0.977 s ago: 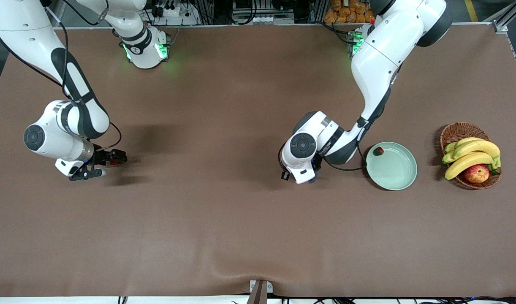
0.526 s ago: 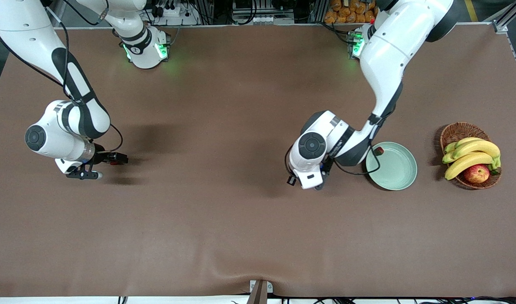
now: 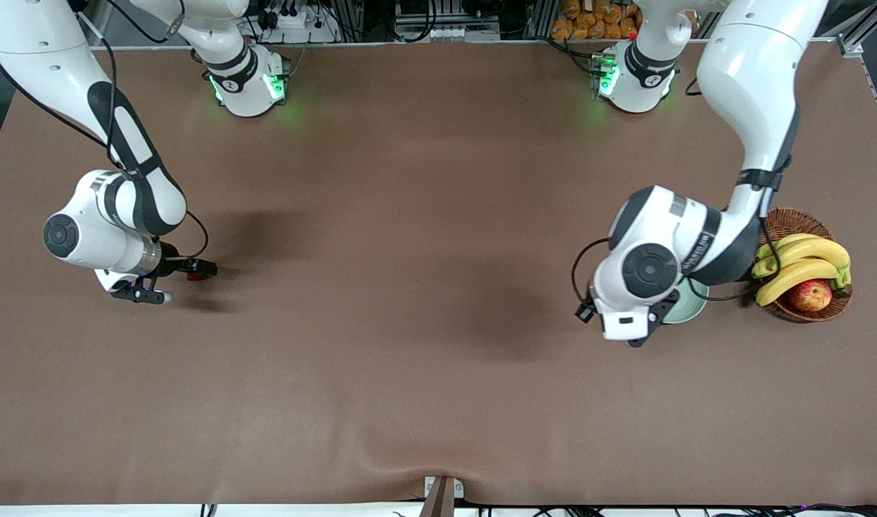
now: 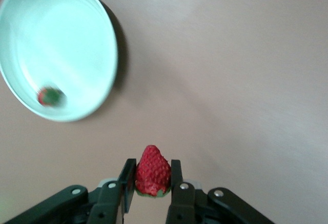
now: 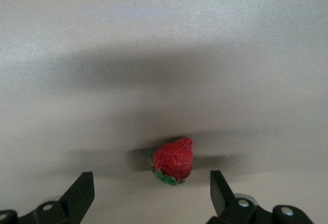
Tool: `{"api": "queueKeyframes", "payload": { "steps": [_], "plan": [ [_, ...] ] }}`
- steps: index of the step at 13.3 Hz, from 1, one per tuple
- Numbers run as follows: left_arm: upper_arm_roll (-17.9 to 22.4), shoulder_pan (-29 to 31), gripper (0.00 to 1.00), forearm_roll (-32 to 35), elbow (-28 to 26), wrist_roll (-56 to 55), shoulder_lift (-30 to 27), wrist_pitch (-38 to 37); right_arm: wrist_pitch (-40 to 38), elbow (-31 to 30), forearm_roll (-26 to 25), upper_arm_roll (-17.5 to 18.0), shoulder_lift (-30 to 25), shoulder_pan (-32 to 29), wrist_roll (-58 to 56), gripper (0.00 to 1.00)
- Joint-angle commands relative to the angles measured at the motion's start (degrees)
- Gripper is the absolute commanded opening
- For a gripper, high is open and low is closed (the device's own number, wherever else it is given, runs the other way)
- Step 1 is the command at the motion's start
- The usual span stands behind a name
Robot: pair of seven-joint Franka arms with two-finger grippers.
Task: Collect all strawberries into plate
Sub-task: 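Grasp the second strawberry with the left gripper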
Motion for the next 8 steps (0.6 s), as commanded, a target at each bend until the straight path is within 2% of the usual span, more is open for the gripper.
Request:
{"api": "queueKeyframes", "payload": {
  "steps": [1, 2, 3, 7, 8],
  "plan": [
    [-0.5, 5.8, 0.00, 0.3, -6.1, 10.0, -2.4, -0.1, -0.1, -0.4, -1.6, 0.5, -0.2, -1.2, 1.3, 0.89],
    [-0.5, 7.6, 0.00, 0.3, -7.6, 12.4, -2.3, 0.0, -0.1, 0.0, -1.6, 0.2, 0.0, -1.2, 1.3, 0.82],
    [-0.5, 9.2, 0.00, 1.0, -9.7, 13.9, -2.5, 0.5, -0.1, 0.1, -1.6, 0.1, 0.3, -1.2, 1.3, 0.79],
    [-0.5, 13.4, 0.01, 4.4, -12.0, 19.2, -1.4, 3.4, 0.0, 0.8, -2.7, -0.1, 1.1, -1.2, 1.3, 0.77],
    [-0.5, 13.2, 0.36, 4.5, -12.7, 19.2, -0.7, 4.1, 0.0, 1.2, -3.1, -0.1, 1.3, -1.3, 1.3, 0.75]
  ]
}}
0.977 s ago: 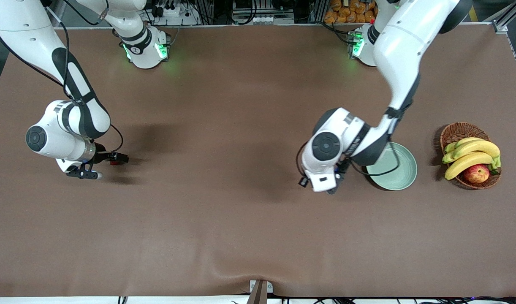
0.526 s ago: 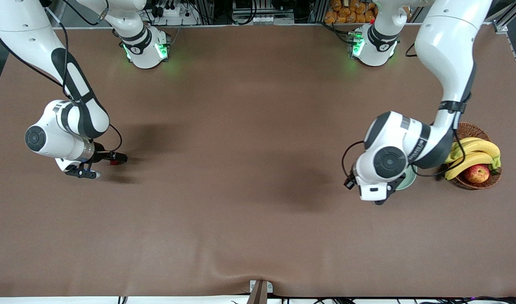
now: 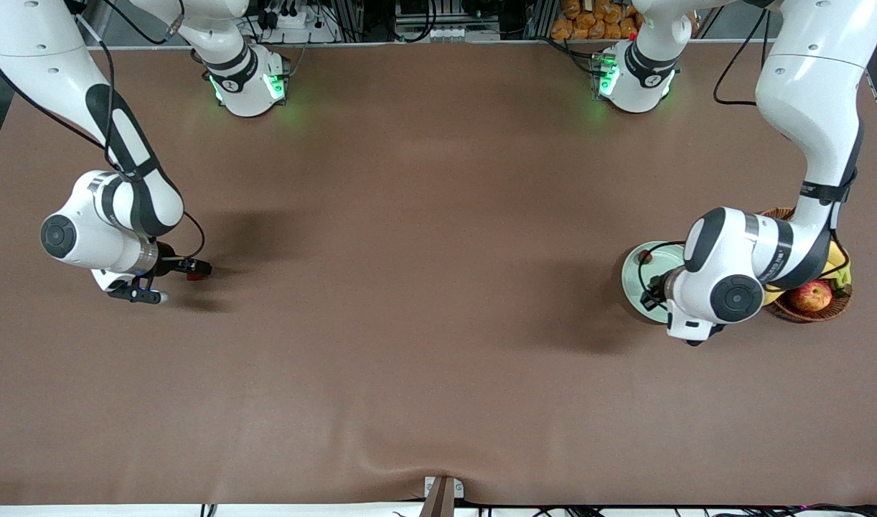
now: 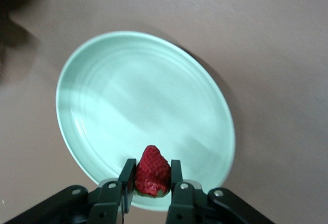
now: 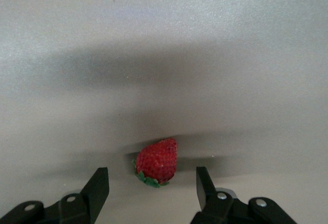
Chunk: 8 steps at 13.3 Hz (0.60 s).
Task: Collect all strawberries into plate
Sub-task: 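Drop the strawberry on the plate with the left gripper while the right gripper grasps another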
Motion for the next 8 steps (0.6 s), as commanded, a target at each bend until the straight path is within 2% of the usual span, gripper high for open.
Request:
{"api": "queueKeyframes", "payload": {
  "steps": [1, 2, 5, 8],
  "plan": [
    [-0.6, 0.3, 0.90, 1.5, -2.8, 0.4, -0.5, 2.3, -0.1, 1.0, -2.0, 0.5, 0.8, -1.3, 1.0, 0.71],
    [-0.6, 0.5, 1.00, 1.5, -2.7, 0.5, -0.8, 2.3, -0.1, 1.0, -2.0, 0.5, 0.8, -1.4, 1.0, 0.63],
    [-0.8, -0.5, 1.00, 1.5, -2.0, -0.2, -2.1, 1.7, 0.0, 1.1, -2.0, 0.6, 1.2, -1.4, 1.1, 0.45],
    [-2.2, -1.2, 1.00, 1.2, -2.0, -0.2, -5.3, 1.2, 0.1, 1.6, -2.0, 0.6, 1.7, -1.3, 1.1, 0.20]
  ]
}}
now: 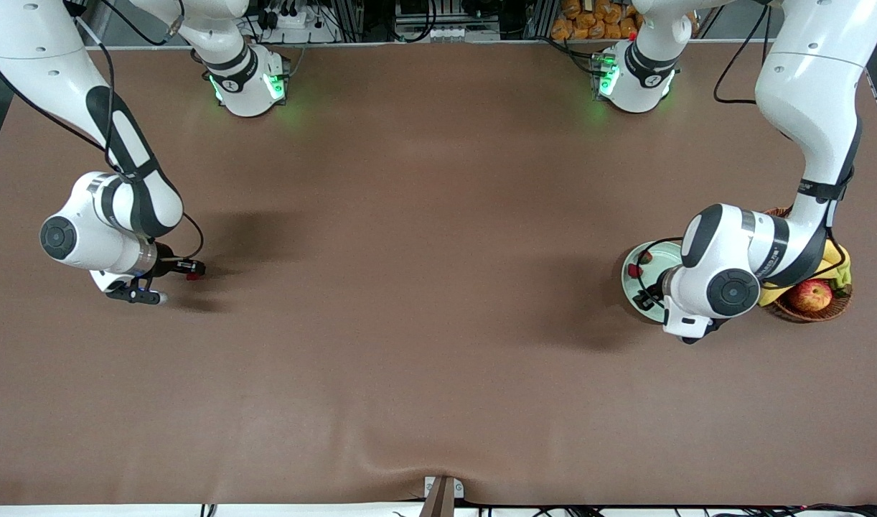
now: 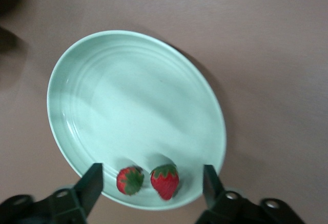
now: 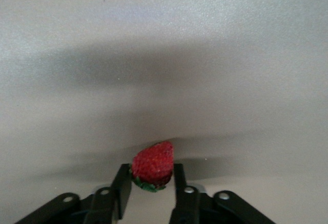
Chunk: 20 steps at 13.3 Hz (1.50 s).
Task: Collect all strawberries into plate
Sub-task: 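Drop the strawberry on the plate with the left gripper while the right gripper grasps another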
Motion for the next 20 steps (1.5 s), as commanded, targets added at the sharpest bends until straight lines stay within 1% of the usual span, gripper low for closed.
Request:
{"api": "queueKeyframes", "payload": {
  "steps": [1, 4, 6, 7, 10, 12, 13, 14, 15, 16, 17, 19, 20],
  "plan": [
    [-1.7, -0.4, 1.00, 0.8, -0.4, -0.7, -4.3, -0.5, -0.1, 1.3, -1.5, 0.9, 1.0, -1.1, 1.1, 0.17],
    [-5.2, -0.4, 1.00, 0.0, 3.5, -1.7, -4.7, -4.5, -0.5, 2.6, -1.7, 0.9, 0.6, -0.4, 0.2, 0.16],
    [-7.2, -0.3, 1.00, -1.4, 5.6, -4.6, -4.7, -5.5, -3.2, 5.3, -3.0, 1.2, 0.5, 0.6, -2.1, 0.16],
    [-7.5, -0.6, 1.00, -2.1, 5.9, -5.5, -4.7, -5.5, -5.7, 7.7, -3.0, 1.2, 0.6, 2.2, -2.3, 0.16],
    [-8.4, -0.8, 1.00, -2.4, 7.1, -6.1, -4.5, -5.5, -12.9, 14.5, -2.5, 1.2, 0.8, 9.7, -1.5, 0.16],
    [-8.6, -0.9, 1.00, -2.8, 7.6, -6.2, -3.9, -5.5, -13.3, 16.2, -1.7, 1.5, 1.3, 15.3, -1.4, 0.16],
    [-8.7, -1.4, 1.00, -3.5, 7.7, -6.2, -3.8, -5.4, -12.9, 16.6, 1.2, 1.5, 1.9, 18.6, -1.4, 0.15],
    [-8.7, -1.5, 1.00, -4.4, 7.7, -6.2, -3.7, -5.2, -12.5, 17.9, 6.6, 1.4, 3.0, 22.0, -1.5, 0.15],
    [-8.7, -1.7, 1.00, -6.0, 7.8, -6.4, -3.3, -5.0, -12.3, 19.5, 10.6, 1.3, 4.4, 25.7, -1.5, 0.14],
    [-8.7, -2.1, 1.00, -6.9, 8.1, -7.2, -3.0, -4.6, -12.0, 21.9, 13.3, 1.3, 6.5, 29.1, -0.9, 0.13],
    [-8.7, -3.5, 1.00, -7.0, 9.4, -9.6, -1.9, -4.4, -11.3, 26.7, 15.7, 1.3, 9.8, 32.8, 3.0, 0.13],
    [-8.7, -4.7, 1.00, -6.9, 10.5, -12.5, -1.0, -4.3, -9.9, 30.6, 16.2, 1.3, 12.4, 38.0, 9.5, 0.13],
    [-8.7, -4.8, 1.00, -6.8, 10.7, -12.6, -0.9, -4.3, -7.7, 31.4, 16.3, 1.3, 13.3, 40.7, 13.5, 0.13]
  ]
}}
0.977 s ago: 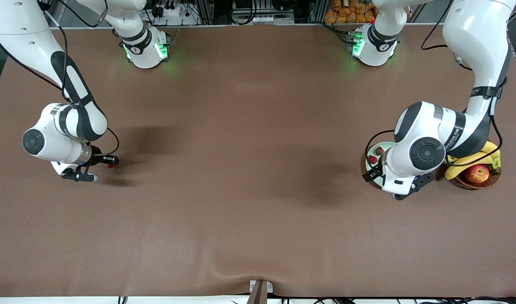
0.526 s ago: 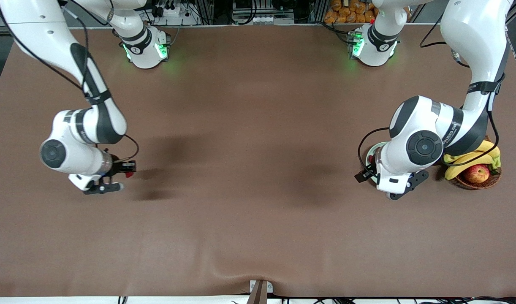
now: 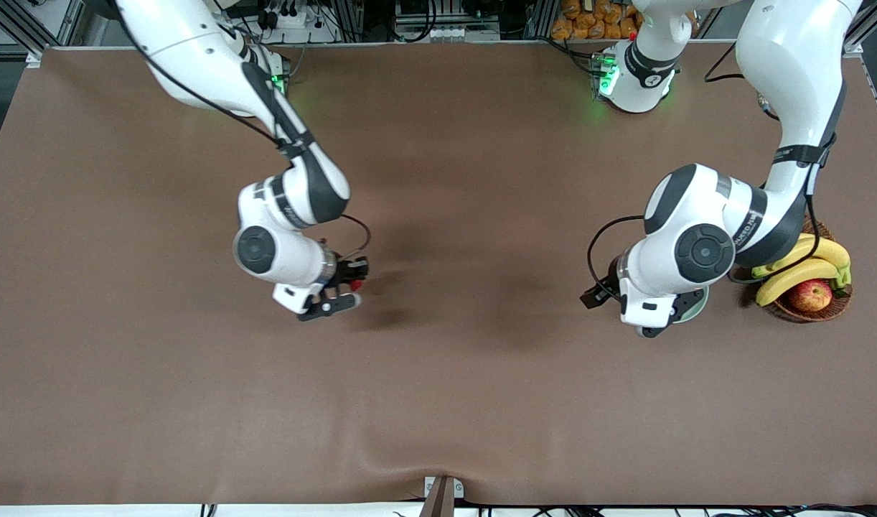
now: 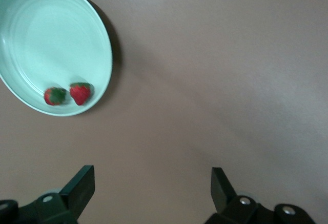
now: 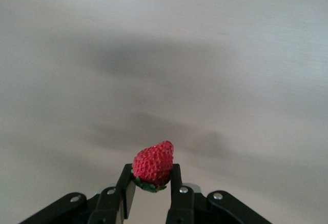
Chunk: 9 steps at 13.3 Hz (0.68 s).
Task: Collect all strawberries into plate
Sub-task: 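Carry the third strawberry to mid-table and release it with the right gripper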
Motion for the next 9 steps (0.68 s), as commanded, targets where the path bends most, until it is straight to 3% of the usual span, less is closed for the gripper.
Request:
{"api": "queueKeyframes", "payload": {
  "steps": [1, 6, 7, 8, 9],
  "plan": [
    [-0.1, -0.8, 1.00, -0.3, 2.2, -1.6, 1.5, -0.4, 3.5, 5.0, 1.2, -0.8, 4.6, 6.7, 9.7, 0.13],
    [0.0, -0.5, 1.00, 0.0, 2.2, -1.6, 1.4, -0.4, 13.1, 6.0, 1.1, -0.8, 9.6, 14.7, 20.5, 0.15],
    [0.0, -0.4, 1.00, -0.1, 2.2, -1.6, 1.4, -0.4, 13.5, 6.6, 1.1, -0.8, 10.1, 15.1, 21.8, 0.22],
    [0.0, -0.4, 1.00, -0.4, 2.2, -1.6, 1.5, -0.4, 13.5, 6.7, 1.1, -0.8, 10.2, 15.3, 22.2, 0.47],
    [0.1, -0.9, 1.00, -0.6, 2.2, -1.6, 1.7, -0.4, 13.5, 6.8, 1.1, -0.8, 10.1, 15.2, 22.2, 0.92]
  ]
}}
